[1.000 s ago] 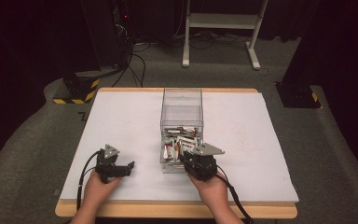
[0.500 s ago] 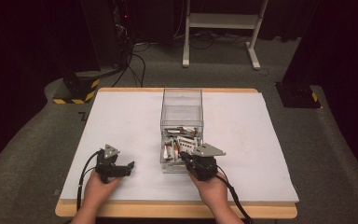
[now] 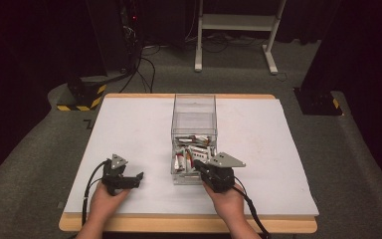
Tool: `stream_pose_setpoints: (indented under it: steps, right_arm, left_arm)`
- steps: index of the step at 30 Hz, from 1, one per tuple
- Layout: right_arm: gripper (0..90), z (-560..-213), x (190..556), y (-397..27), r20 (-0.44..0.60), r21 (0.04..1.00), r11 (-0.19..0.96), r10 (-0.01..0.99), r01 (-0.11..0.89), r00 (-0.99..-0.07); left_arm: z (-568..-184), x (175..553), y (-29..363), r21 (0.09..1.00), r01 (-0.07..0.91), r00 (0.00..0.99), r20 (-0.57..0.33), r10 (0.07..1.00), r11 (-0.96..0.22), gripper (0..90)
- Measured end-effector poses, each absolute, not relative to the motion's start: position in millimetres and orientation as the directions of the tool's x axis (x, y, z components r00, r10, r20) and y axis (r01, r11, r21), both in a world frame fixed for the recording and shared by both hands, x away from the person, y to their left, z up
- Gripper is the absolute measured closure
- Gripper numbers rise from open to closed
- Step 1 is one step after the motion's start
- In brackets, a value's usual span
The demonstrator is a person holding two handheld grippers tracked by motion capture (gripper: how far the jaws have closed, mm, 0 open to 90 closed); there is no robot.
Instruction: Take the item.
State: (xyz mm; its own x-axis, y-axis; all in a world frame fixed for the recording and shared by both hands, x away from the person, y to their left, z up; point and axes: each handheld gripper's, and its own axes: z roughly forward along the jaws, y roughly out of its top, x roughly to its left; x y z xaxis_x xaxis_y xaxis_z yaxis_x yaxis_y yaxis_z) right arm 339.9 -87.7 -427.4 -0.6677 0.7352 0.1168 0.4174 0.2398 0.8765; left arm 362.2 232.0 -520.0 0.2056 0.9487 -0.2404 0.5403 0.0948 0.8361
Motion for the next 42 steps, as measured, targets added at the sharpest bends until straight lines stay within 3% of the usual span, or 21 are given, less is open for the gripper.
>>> stream_pose_setpoints:
  steps: [42]
  right_arm:
    - [90.0, -405.8, 335.3, -104.4, 0.130, 0.932, 0.132, 0.748, 0.338, -0.651]
  left_arm:
    - [-519.9, 362.1, 232.2, 0.836, 0.541, 0.207, -0.238, 0.949, 0.091, 8.7]
